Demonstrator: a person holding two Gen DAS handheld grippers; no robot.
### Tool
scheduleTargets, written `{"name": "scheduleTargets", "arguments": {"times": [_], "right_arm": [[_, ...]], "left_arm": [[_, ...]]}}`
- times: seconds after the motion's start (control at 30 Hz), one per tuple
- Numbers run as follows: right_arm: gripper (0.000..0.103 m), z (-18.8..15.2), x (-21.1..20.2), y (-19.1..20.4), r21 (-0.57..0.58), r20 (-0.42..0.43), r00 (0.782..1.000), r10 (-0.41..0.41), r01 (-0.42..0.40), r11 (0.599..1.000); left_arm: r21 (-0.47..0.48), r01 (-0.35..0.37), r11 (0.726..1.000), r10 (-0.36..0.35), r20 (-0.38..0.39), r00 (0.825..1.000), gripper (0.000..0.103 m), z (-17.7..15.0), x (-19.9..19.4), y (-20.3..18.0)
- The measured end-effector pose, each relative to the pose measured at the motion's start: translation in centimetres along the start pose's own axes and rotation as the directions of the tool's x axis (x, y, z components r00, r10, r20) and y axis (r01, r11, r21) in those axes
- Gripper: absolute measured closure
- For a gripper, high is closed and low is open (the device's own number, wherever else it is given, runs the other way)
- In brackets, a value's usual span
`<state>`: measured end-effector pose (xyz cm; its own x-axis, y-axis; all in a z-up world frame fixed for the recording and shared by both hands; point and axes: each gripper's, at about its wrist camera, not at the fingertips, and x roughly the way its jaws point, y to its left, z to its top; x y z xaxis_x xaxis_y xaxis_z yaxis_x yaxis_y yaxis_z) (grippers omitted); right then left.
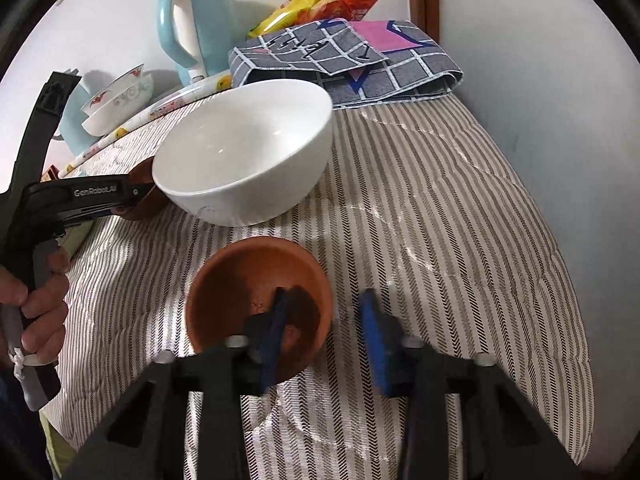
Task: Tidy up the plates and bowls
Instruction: 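Close the left gripper on the dark brown bowl rim while the right grips the terracotta bowl, then carry the terracotta bowl with the right gripper over the white bowl while the left holds the brown bowl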
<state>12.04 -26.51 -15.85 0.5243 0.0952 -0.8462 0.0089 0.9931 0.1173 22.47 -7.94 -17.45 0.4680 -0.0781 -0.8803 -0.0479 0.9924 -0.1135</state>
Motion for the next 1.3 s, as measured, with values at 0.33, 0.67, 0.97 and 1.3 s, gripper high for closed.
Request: {"name": "scheduleTargets", "arguments": {"times": [0.33, 0.67, 0.97, 1.3], "right_arm": [[0.094, 0.2, -0.7, 0.7, 0.002, 0.016, 1.0, -0.009, 0.009, 1.0], [0.095, 0.2, -1.8, 1.1, 0.021, 0.032, 0.999, -0.003, 0.002, 1.0], [0.095, 0.7, -3.7, 1.6, 0.023, 0.075, 0.997, -0.017, 0.015, 1.0], [0.095, 1.5, -6.5, 1.3, 0.046, 0.131, 0.99, -0.048, 0.042, 0.998]], "left_arm": [[-0.002, 0.023, 1.0, -0.023, 0.037, 0.999, 0.094, 0.2, -1.4, 0.2], [-0.022, 0.05, 0.998, -0.049, 0.047, 0.998, 0.094, -0.4, -2.8, 0.6], [-0.027, 0.051, 0.998, -0.048, 0.084, 0.995, 0.094, -0.4, -5.2, 1.4], [-0.042, 0.063, 0.997, -0.057, 0.133, 0.989, 0.094, -0.4, -8.0, 2.4]]}}
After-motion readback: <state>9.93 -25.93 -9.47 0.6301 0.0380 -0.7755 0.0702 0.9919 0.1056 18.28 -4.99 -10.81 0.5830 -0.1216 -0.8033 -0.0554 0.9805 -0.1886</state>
